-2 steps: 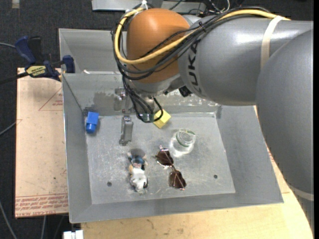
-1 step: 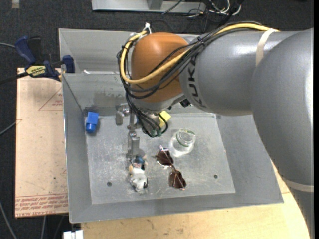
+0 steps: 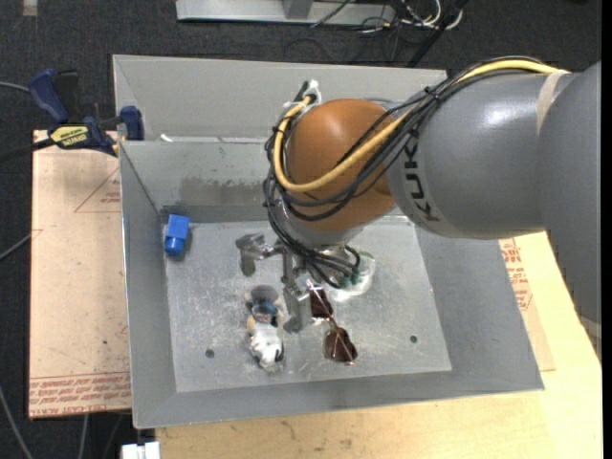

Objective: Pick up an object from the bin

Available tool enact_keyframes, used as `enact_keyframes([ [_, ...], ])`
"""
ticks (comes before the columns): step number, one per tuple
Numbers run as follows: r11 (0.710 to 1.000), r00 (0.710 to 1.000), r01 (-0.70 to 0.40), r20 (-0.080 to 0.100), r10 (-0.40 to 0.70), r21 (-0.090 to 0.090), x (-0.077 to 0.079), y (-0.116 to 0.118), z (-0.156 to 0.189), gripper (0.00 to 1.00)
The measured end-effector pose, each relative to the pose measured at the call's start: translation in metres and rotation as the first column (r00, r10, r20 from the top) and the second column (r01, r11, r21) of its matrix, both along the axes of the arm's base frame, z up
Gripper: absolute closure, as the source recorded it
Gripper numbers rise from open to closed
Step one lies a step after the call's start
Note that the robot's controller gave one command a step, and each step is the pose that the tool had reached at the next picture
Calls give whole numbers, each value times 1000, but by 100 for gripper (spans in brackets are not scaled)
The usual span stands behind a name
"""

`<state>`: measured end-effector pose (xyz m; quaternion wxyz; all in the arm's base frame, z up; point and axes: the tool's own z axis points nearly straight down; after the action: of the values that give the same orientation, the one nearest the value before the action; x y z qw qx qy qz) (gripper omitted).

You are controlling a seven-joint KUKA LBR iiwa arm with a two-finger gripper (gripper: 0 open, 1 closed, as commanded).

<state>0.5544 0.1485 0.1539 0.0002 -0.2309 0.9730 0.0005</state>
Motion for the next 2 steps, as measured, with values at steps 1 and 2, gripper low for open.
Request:
enact_keyframes([
  [1, 1000, 1000, 8, 0, -8, 1, -18, -2, -26, 0],
  [2, 952, 952, -305, 1, 305, 0, -16, 4, -59, 0],
])
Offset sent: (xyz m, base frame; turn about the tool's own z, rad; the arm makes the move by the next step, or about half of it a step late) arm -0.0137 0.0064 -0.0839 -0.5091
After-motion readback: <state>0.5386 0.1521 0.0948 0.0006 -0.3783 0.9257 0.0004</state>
